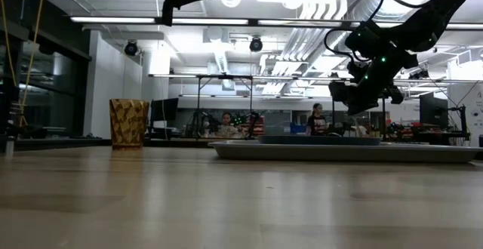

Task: Pick and place plate/cup/fork/spoon on tray
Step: Put the orange spoon on the blue tray to the right of the blue plate

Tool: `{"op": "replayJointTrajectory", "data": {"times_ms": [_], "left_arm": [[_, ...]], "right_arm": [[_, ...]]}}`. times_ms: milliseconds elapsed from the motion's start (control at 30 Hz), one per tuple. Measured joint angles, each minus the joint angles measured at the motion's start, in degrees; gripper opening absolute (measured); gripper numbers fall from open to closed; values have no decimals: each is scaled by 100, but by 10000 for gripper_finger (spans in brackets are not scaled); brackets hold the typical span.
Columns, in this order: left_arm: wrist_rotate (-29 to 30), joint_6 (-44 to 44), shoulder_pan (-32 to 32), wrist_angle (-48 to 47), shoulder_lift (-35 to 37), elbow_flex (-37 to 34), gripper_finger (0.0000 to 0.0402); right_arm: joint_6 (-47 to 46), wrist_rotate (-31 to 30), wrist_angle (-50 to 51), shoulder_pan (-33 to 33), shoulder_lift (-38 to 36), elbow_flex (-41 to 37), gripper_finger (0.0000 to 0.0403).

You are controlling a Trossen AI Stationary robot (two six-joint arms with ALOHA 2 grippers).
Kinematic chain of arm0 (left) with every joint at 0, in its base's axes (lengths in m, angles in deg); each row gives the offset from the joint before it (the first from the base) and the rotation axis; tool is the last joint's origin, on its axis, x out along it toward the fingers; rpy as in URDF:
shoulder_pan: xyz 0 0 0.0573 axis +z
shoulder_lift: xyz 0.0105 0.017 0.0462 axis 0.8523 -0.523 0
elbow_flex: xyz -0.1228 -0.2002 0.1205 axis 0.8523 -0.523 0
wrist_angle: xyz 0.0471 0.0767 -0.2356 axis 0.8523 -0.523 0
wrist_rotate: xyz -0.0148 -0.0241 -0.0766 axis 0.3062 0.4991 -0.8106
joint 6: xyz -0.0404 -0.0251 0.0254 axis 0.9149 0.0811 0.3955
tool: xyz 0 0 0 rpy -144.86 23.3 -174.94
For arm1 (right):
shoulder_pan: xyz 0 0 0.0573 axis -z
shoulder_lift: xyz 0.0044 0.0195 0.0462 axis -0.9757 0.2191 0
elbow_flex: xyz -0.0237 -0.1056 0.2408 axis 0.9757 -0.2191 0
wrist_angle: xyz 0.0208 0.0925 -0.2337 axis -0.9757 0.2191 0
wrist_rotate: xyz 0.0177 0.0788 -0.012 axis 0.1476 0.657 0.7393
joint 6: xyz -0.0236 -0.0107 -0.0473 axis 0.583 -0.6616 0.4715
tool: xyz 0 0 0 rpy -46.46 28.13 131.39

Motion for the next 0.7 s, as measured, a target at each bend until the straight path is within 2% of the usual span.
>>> {"op": "replayJointTrajectory", "data": {"times_ms": [167, 233, 333, 433, 600, 700], "left_arm": [[-2, -21, 0, 0, 0, 0, 161], [0, -63, 0, 0, 0, 0, 161], [-2, -77, 0, 4, 9, 0, 161], [-4, -83, 0, 34, 52, -2, 161], [-57, -86, 0, 51, 78, -2, 161], [-72, -87, 0, 133, 81, -2, 161]], "right_arm": [[34, 161, -57, 0, -185, 0, 0], [67, 387, -131, 0, -499, 1, 0], [205, 949, 418, 12, -1168, 177, 0], [345, 1892, 1584, 94, -1875, 452, 0], [273, 4146, 3811, 488, -2709, 618, 0], [114, 4681, 4744, 605, -3051, 433, 0]]}}
